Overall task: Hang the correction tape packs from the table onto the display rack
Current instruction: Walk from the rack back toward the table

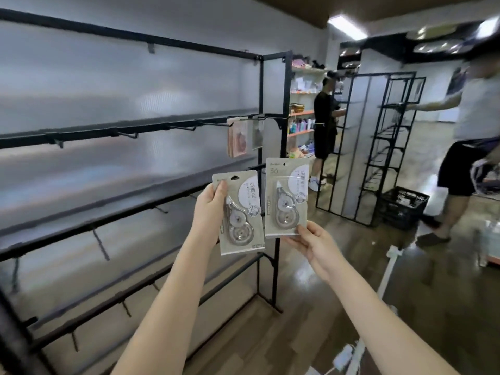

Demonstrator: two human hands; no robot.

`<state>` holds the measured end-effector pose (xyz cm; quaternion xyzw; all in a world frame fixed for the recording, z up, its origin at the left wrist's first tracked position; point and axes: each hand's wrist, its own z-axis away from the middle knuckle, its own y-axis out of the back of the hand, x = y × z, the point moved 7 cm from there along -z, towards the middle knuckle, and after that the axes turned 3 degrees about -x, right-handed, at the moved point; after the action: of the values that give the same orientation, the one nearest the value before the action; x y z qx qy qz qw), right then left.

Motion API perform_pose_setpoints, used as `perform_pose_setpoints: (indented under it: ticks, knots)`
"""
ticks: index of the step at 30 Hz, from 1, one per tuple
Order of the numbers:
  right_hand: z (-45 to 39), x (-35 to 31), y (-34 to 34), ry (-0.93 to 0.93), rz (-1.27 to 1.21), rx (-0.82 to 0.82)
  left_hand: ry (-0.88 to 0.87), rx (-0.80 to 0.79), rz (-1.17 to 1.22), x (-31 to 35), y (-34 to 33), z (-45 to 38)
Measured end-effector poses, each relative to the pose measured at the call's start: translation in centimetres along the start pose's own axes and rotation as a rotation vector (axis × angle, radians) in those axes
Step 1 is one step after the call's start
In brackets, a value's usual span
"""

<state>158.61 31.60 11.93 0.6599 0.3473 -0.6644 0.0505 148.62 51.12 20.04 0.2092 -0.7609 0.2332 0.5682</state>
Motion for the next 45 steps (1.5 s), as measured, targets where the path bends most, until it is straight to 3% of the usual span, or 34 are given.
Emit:
perform_pose_setpoints:
  ticks: [10, 29, 36, 45]
  knots:
    - [-15.6, -2.5, 9.1, -0.005, 0.014, 0.004, -0.043, 0.087, -0.001, -3.2, -9.8, -11.4]
    - [-46.3, -6.3, 12.6, 0.083, 0.009, -0.048, -0.185, 0.151, -0.034, -7.3, -17.8, -37.0]
    - [-50.1, -4.4, 13.6, 0.072, 0.116, -0.123, -0.222, 0.231, -0.003, -8.0, -19.2, -39.8]
    - [-52.2, -3.8, 14.3, 0.094, 0.063, -0.202, -0.263, 0.407, 0.003, -7.8, -19.4, -39.3]
